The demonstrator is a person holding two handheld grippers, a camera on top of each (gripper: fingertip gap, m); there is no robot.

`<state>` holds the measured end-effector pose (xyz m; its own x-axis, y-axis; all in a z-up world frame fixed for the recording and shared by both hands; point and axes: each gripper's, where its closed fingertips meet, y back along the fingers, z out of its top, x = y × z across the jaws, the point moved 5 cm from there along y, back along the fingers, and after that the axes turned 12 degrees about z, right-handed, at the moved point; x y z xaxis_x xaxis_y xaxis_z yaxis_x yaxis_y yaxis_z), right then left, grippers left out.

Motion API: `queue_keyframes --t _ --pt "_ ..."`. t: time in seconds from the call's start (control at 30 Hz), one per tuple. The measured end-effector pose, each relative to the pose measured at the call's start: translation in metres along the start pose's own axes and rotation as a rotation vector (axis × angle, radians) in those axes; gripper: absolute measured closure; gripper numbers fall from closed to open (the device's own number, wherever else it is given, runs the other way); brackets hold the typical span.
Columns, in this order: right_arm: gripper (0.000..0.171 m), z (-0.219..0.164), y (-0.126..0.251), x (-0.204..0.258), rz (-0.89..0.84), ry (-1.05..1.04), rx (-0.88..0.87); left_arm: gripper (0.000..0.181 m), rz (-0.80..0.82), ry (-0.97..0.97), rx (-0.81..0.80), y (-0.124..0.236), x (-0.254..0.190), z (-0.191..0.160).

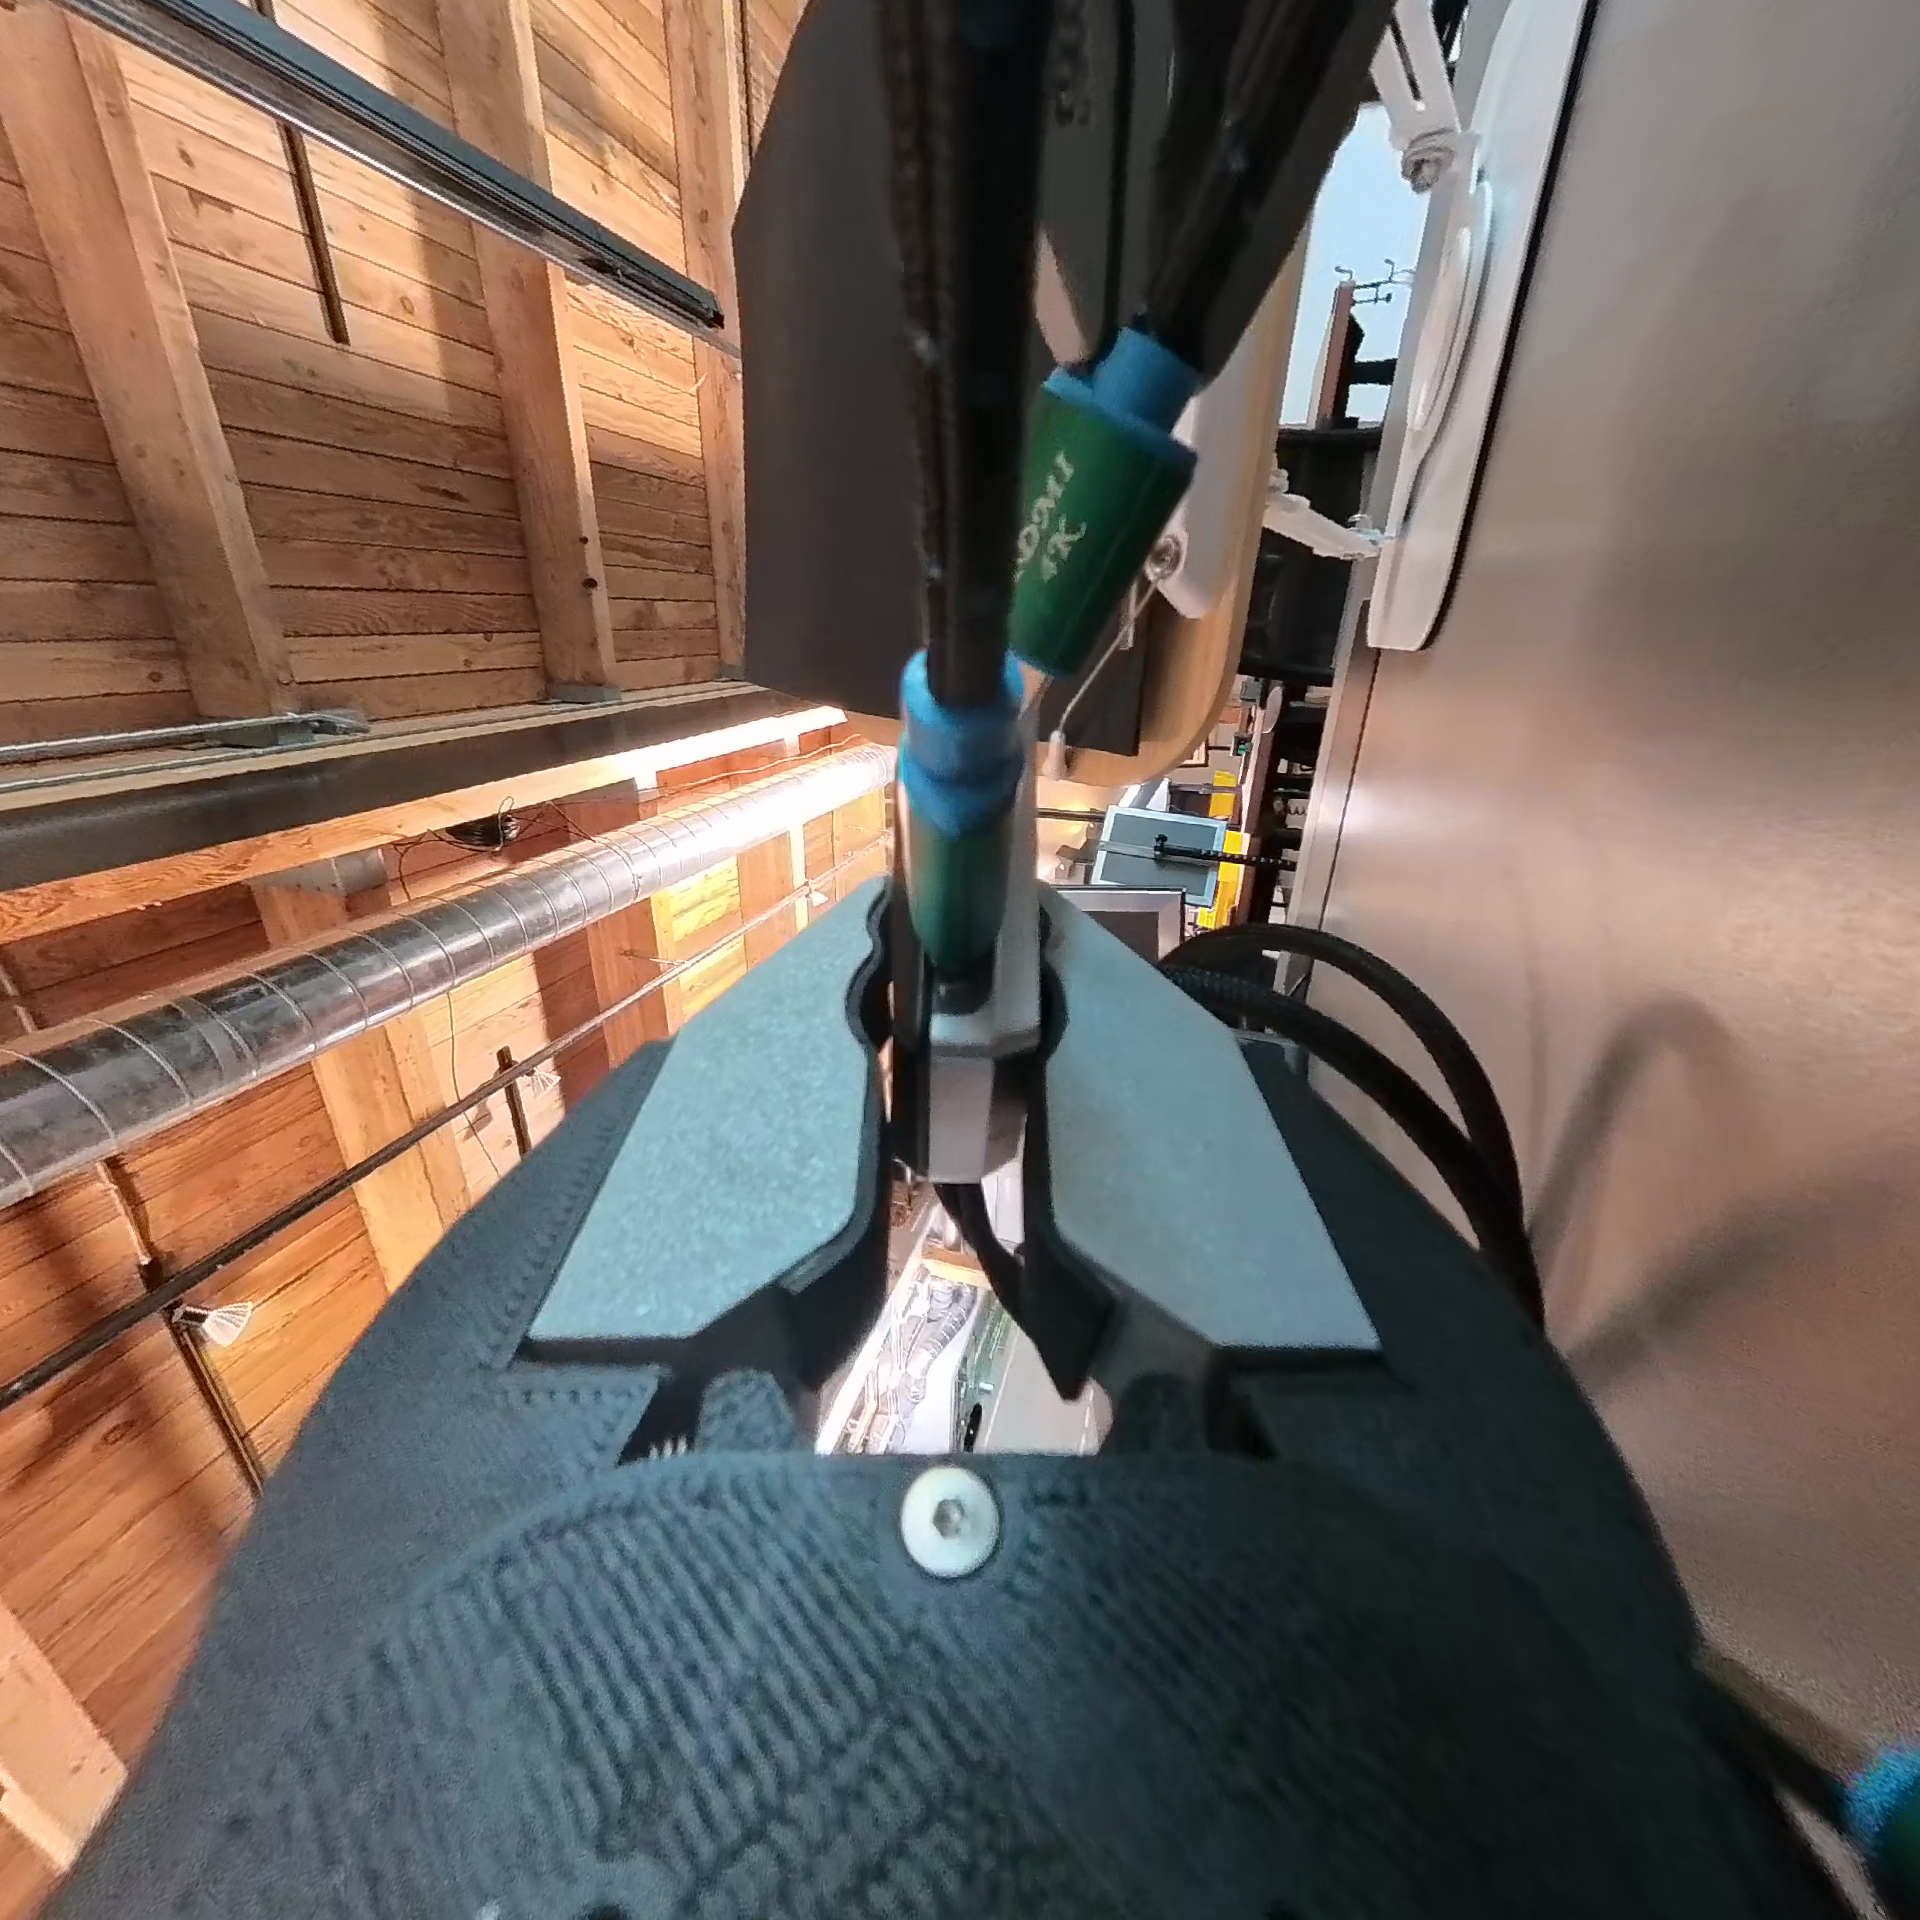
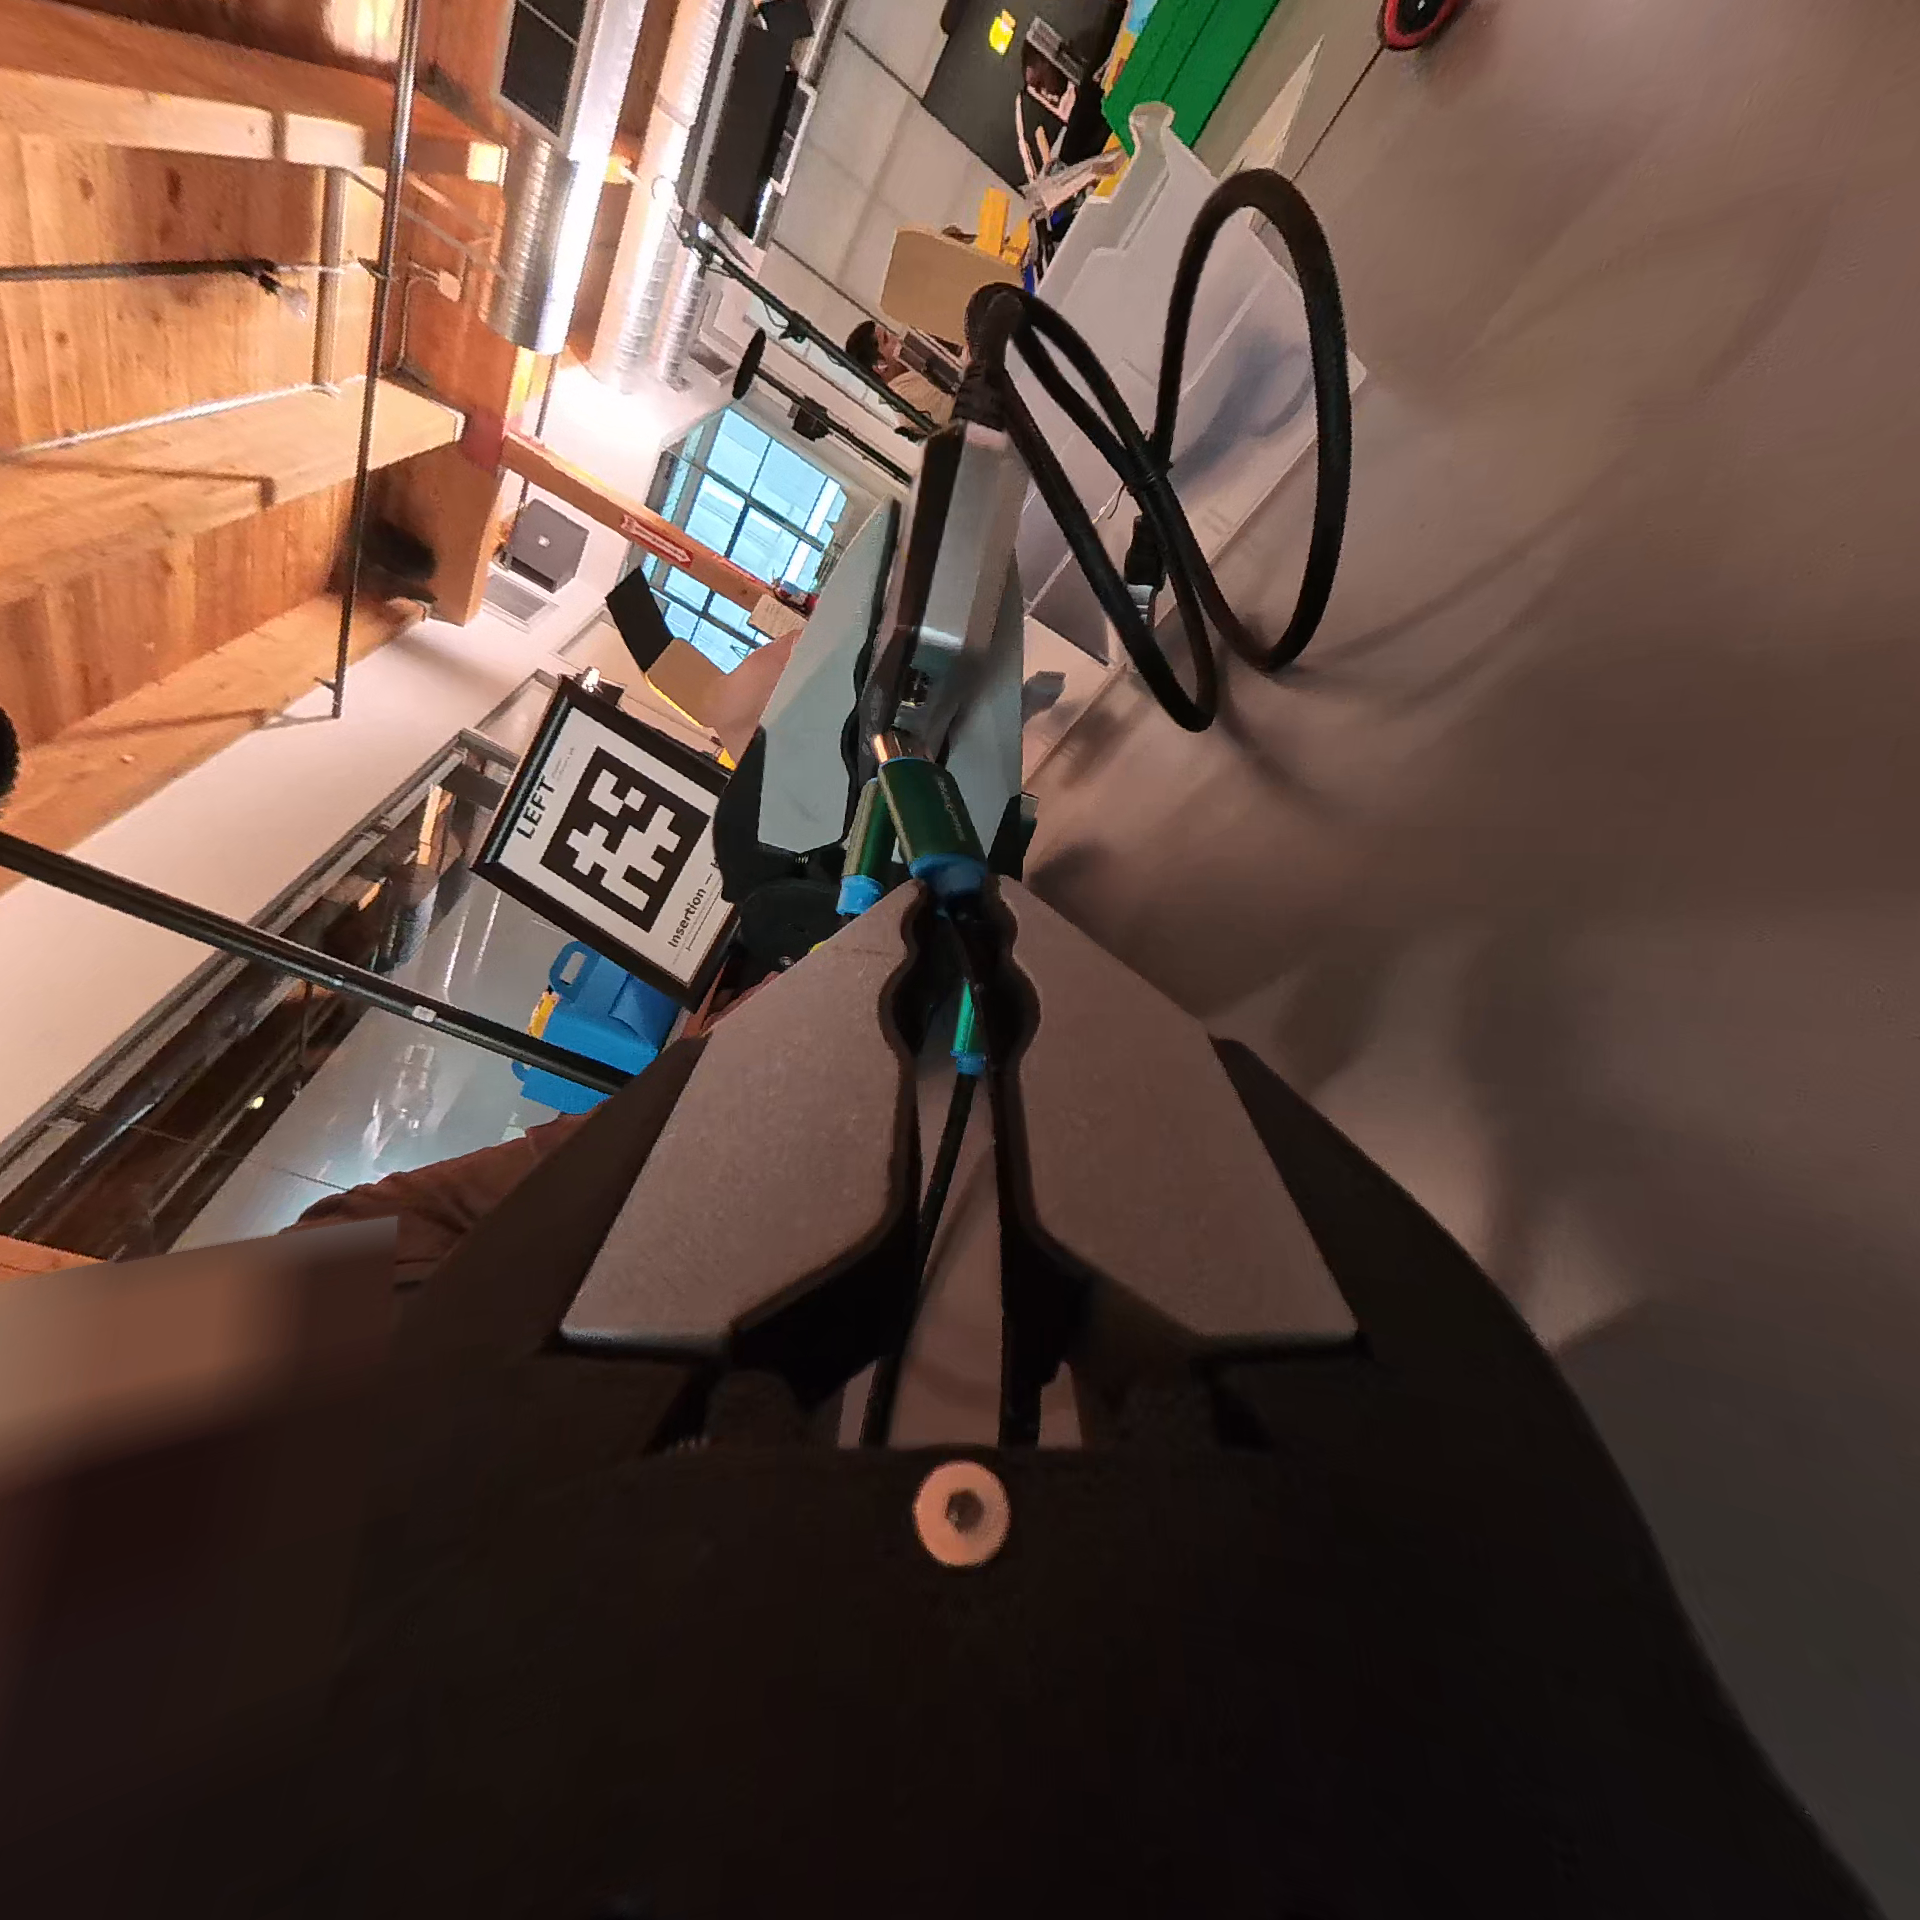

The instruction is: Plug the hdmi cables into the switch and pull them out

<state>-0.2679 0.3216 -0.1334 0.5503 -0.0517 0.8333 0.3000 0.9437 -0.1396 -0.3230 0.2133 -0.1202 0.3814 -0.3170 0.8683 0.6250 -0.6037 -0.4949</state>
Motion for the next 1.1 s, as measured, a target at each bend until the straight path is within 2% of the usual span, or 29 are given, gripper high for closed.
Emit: queue_keyframes --t 0.1,0.23,0.43,0.53,0.7,0.8,0.87,1.0,1.1 --pt "0.166 0.002 0.0 -0.001 -0.051 0.054 0.007 0.162 -0.017 -0.008 0.005 -0.001 -0.004 -0.002" --pt "0.166 0.005 -0.006 0.006 -0.201 0.266 0.091 0.162 -0.034 0.001 0.016 -0.001 -0.006 -0.004" --pt "0.171 -0.006 -0.003 -0.02 -0.623 0.516 0.394 0.162 -0.097 -0.022 0.025 -0.001 -0.017 -0.004" --pt "0.163 -0.013 -0.001 -0.033 -0.744 0.58 0.518 0.162 -0.087 0.009 0.037 -0.001 -0.013 -0.007" --pt "0.142 -0.016 -0.014 -0.033 -0.738 0.665 0.561 0.162 -0.068 0.069 0.054 -0.003 -0.005 -0.011" --pt "0.139 -0.013 -0.018 -0.038 -0.753 0.709 0.58 0.162 -0.061 0.09 0.05 -0.002 -0.003 -0.012" --pt "0.14 -0.011 -0.02 -0.046 -0.768 0.715 0.598 0.162 -0.063 0.082 0.046 -0.003 -0.004 -0.011" --pt "0.16 -0.011 -0.026 -0.056 -0.757 0.705 0.632 0.162 -0.071 0.06 0.01 -0.001 -0.007 -0.008" --pt "0.161 -0.012 -0.027 -0.055 -0.735 0.646 0.624 0.162 -0.065 0.069 0.014 -0.001 -0.005 -0.009"
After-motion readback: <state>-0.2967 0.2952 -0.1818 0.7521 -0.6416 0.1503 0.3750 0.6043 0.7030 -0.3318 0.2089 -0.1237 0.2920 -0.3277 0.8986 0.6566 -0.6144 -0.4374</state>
